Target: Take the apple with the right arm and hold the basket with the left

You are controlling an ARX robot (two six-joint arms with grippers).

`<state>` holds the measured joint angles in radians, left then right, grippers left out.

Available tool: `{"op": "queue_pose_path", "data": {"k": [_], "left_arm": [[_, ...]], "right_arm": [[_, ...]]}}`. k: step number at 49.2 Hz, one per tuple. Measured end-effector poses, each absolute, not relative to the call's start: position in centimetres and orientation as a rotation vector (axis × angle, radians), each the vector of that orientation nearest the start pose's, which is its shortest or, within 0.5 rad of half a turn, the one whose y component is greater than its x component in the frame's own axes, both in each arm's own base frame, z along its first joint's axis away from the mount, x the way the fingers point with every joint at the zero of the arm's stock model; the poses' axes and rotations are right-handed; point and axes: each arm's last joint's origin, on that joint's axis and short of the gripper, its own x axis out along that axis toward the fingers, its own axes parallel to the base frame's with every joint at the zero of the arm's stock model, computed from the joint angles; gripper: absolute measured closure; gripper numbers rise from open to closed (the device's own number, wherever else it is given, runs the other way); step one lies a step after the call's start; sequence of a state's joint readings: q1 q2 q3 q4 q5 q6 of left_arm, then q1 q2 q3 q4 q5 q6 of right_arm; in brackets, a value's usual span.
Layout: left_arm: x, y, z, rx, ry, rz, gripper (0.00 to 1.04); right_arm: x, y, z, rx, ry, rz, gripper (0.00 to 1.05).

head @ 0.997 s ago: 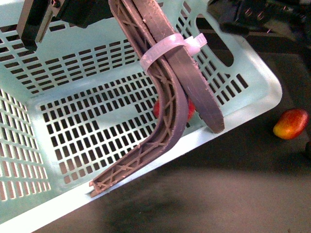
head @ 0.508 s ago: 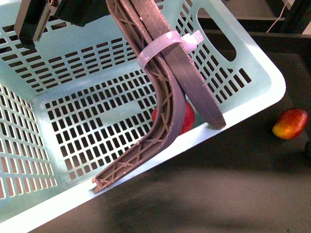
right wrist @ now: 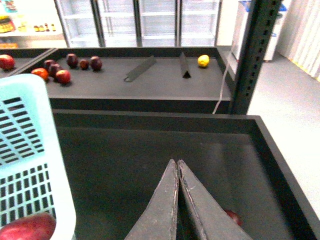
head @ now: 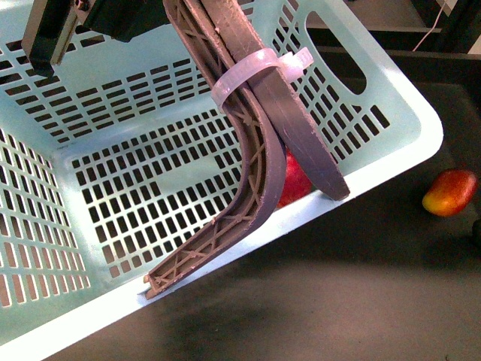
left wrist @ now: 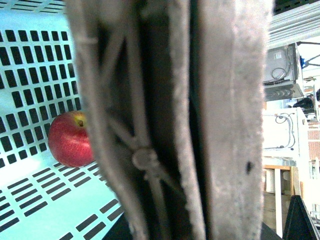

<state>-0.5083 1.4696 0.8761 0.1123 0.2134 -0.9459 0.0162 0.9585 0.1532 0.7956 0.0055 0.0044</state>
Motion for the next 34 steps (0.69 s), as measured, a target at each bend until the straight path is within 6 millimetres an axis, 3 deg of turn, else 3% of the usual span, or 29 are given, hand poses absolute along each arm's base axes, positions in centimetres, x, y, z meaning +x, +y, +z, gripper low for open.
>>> {"op": "queue_pose_path", "data": {"k": [25,34], "left_arm": [[27.2,-15.9,23.4,-0.812,0.778,-0.421,0.9],[27.2,-15.9,23.4,-0.813,0.778,-0.42,0.9]], "right_arm": [[14.3,0.0,16.5,0.004,0.01,0.001,1.03],[13.6,0.0,16.9,0.003,-0.006,0.0,1.03]]}}
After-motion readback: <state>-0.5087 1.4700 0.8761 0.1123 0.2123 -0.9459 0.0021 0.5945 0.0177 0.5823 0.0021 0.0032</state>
